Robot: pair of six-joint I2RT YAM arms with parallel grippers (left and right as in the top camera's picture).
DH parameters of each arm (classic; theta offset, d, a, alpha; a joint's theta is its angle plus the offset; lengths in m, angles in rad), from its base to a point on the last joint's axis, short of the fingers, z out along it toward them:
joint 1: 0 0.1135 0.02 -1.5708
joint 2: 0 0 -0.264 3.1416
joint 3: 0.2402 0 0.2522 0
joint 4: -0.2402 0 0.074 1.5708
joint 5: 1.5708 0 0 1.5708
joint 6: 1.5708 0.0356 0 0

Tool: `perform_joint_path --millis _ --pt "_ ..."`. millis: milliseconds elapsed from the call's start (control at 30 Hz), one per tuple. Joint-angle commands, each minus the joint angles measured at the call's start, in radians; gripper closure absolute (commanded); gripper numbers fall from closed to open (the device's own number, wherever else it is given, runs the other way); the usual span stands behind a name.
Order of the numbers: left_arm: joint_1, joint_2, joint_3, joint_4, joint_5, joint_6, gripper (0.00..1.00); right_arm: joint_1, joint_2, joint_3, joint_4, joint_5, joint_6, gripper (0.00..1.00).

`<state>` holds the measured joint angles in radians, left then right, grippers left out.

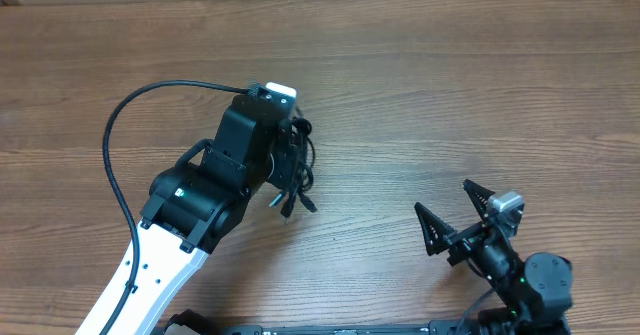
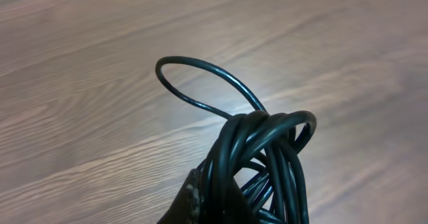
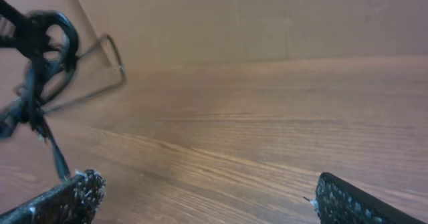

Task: Untangle cables
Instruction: 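Move the right gripper toward the held bundle and grasp a cable loop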

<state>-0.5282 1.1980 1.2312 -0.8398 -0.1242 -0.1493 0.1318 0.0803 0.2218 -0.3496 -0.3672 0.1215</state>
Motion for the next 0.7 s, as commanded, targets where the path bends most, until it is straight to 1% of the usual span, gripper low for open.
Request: perform_joint_path --millis 0,133,200,300,367,467,533,667 --pt "0.004 -0.018 0.023 0.007 0.188 0.109 0.96 0.004 0.092 0.146 -0.083 -0.016 -0.077 0.0" --pt "0.004 -0.018 0.023 0.021 0.259 0.142 0.96 0.004 0.232 0.275 -0.177 -0.031 -0.098 0.0" --pt "0.004 -0.018 0.023 0.031 0.316 0.201 0.96 0.004 0.308 0.34 -0.199 -0.101 -0.097 0.0" --pt "0.004 -0.018 0.023 0.034 0.433 0.292 0.96 0.004 0.376 0.39 -0.179 -0.227 -0.096 0.0" --pt "0.004 -0.018 0.023 0.034 0.508 0.334 0.96 0.004 0.405 0.398 -0.113 -0.29 -0.092 0.0" --pt "0.004 -0.017 0.023 0.041 0.586 0.357 0.96 0.004 0.429 0.398 -0.043 -0.399 0.014 0.0" --pt "0.004 -0.017 0.023 0.066 0.631 0.356 0.96 0.004 0.439 0.398 0.038 -0.491 0.168 0.0" --pt "0.004 -0.015 0.023 0.133 0.669 0.354 0.96 0.004 0.439 0.398 0.13 -0.507 0.308 0.0"
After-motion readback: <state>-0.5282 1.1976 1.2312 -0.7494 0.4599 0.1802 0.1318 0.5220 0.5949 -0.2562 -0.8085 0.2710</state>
